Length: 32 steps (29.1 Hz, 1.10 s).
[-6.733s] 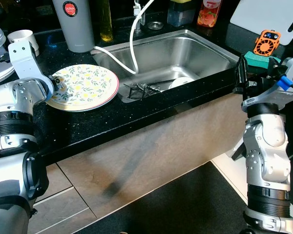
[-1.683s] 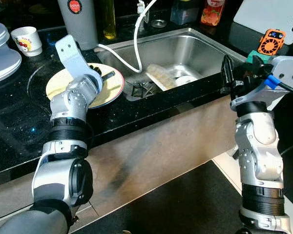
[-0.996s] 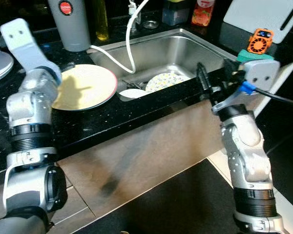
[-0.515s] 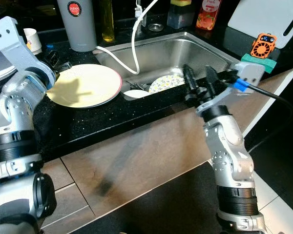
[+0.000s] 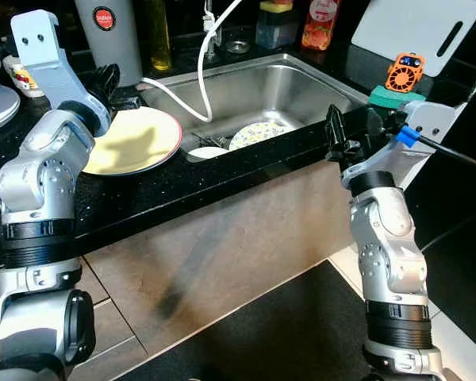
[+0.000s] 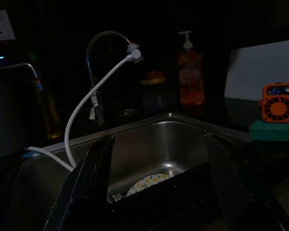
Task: Kitchen organization
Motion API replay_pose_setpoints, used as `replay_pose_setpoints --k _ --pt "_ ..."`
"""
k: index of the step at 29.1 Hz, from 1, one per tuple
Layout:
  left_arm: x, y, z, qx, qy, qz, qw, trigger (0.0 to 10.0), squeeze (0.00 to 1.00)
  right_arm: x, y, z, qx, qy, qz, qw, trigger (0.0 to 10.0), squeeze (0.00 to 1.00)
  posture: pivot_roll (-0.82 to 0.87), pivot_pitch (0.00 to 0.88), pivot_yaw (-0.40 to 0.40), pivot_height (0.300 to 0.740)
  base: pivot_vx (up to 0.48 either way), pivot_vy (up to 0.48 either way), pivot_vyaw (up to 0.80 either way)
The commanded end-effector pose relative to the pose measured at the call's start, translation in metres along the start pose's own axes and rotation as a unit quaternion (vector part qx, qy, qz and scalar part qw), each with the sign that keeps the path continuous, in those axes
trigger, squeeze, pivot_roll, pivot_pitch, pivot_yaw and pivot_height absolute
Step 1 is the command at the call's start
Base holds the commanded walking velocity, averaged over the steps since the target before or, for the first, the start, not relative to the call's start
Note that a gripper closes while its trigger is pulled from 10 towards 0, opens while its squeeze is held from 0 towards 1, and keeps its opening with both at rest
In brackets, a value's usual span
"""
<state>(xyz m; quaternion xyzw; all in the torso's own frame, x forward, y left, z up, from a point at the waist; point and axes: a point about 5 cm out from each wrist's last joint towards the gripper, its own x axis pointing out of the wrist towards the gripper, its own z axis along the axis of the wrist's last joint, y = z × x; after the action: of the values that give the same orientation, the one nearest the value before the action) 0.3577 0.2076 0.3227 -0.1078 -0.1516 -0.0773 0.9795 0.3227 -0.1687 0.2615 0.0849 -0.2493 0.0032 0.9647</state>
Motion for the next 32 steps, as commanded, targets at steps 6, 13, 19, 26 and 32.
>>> replay_pose_setpoints --k 6,13,19,26,32 --pt "-0.001 -0.001 -0.001 0.01 0.0 0.001 1.0 10.0 0.0 0.0 0.002 0.003 0.001 -0.008 0.002 1.0 10.0 0.0 0.11 0.077 0.017 0.74 0.0 0.0 0.0" --pt "-0.002 -0.002 -0.003 0.017 -0.001 -0.001 1.0 10.0 0.0 0.0 0.001 0.003 -0.003 -0.008 0.001 1.0 10.0 0.0 0.11 0.077 0.017 0.74 0.0 0.0 0.0" --pt "-0.001 -0.013 0.0 0.097 -0.023 -0.027 0.995 10.0 0.0 0.0 -0.003 0.008 -0.068 -0.025 0.004 0.997 10.0 0.0 0.1 0.082 0.015 0.74 0.0 0.0 0.0" --pt "-0.013 -0.071 0.001 0.074 -0.061 -0.196 0.976 10.0 0.0 -0.004 -0.019 0.017 -0.146 -0.054 -0.024 0.988 10.0 0.0 0.09 0.083 0.014 0.74 0.0 0.0 0.0" --pt "-0.031 -0.116 -0.015 0.006 -0.037 -0.305 0.952 10.0 0.0 -0.007 -0.026 0.018 -0.171 -0.058 -0.043 0.983 10.0 0.0 0.08 0.084 0.016 0.74 0.0 0.0 0.0"
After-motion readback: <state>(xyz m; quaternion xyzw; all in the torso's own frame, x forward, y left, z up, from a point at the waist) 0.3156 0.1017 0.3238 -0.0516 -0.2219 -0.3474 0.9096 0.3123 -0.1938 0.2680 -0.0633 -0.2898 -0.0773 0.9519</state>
